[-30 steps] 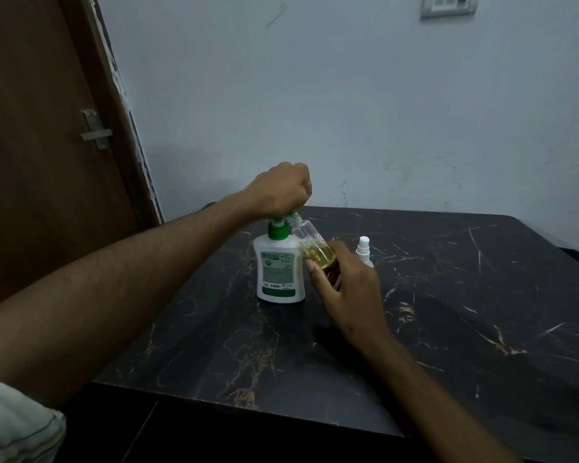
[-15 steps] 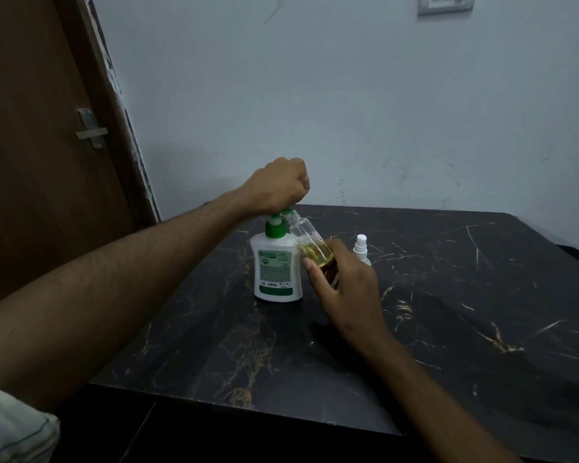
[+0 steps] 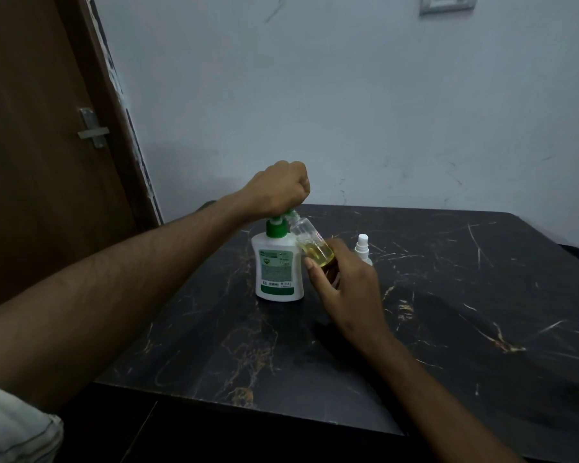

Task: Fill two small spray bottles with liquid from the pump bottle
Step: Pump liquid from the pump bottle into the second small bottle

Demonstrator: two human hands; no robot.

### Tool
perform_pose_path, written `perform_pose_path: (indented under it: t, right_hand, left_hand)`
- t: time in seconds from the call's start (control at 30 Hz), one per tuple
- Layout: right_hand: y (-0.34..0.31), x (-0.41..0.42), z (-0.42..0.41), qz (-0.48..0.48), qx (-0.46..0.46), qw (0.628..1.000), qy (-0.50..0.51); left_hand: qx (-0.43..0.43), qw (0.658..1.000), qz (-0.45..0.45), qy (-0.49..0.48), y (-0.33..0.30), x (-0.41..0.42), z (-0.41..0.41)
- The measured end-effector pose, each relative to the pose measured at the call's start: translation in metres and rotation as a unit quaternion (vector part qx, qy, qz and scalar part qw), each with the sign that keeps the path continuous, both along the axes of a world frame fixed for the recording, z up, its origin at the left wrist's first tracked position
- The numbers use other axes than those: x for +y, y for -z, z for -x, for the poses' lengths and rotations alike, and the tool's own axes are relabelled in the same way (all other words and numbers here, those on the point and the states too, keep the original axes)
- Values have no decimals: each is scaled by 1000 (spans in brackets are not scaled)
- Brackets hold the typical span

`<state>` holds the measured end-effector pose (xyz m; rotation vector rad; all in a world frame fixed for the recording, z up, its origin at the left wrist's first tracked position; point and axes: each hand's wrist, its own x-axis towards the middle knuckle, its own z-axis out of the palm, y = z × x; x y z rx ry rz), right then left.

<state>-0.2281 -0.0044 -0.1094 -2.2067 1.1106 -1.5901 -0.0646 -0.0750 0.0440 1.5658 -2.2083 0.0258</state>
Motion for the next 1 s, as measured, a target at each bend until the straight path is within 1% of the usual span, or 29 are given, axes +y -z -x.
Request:
perform_pose_path:
  t: [0.13, 0.67, 0.8, 1.0]
  right_hand:
    - [-1, 1, -1, -1, -2, 1000, 0]
    - [-1, 1, 0, 5, -4, 1000, 4]
    - [-2, 2, 0, 4, -6, 1000, 4]
    - [-1, 0, 0, 2, -1, 1000, 7]
  left_hand:
    - [-10, 1000, -1, 3, -7, 1, 0]
    - [12, 1000, -9, 6, -1, -2, -1]
    - [-4, 1000, 0, 3, -3, 0, -2]
    - [-3, 1000, 3, -2, -4, -1, 0]
